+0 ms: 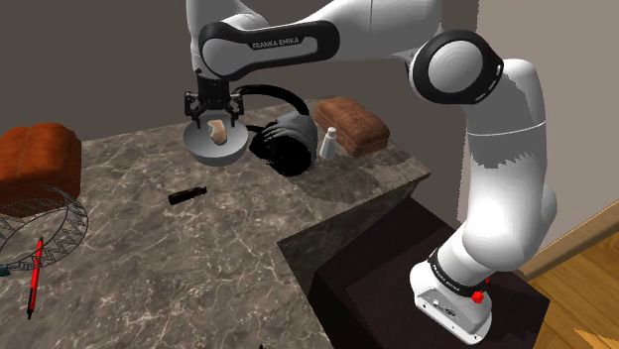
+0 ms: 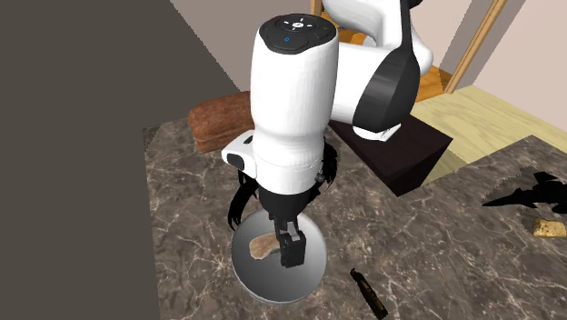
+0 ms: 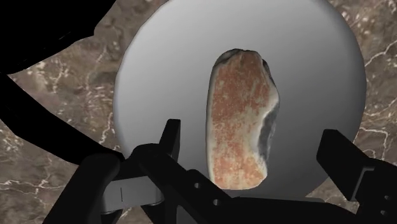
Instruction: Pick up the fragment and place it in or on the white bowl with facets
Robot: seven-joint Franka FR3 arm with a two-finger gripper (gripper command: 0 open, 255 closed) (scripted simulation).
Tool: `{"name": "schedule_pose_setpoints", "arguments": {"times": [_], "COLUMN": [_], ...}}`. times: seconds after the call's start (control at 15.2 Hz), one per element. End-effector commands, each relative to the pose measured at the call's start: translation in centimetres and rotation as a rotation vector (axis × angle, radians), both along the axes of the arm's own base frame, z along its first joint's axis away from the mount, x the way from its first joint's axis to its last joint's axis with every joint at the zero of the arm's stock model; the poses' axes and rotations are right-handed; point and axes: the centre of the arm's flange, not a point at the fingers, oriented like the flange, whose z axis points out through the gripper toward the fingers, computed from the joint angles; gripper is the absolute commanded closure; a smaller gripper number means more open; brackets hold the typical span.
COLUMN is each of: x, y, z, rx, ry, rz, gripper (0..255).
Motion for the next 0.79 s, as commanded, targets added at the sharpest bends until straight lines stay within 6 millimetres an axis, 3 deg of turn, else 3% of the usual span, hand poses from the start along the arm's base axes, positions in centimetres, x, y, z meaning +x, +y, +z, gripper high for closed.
{"name": "schedule_pose_setpoints", "arguments": {"times": [0.0, 0.26, 0.73], "x": [0.0, -0.5, -0.5], "y": [0.0, -0.3, -0.3], "z": [0.0, 5.0, 5.0], "rx": [0.000, 0.000, 0.000], "ry": [0.000, 0.000, 0.000], "rz": [0.000, 0.000, 0.000], "gripper": [0, 0, 0]}}
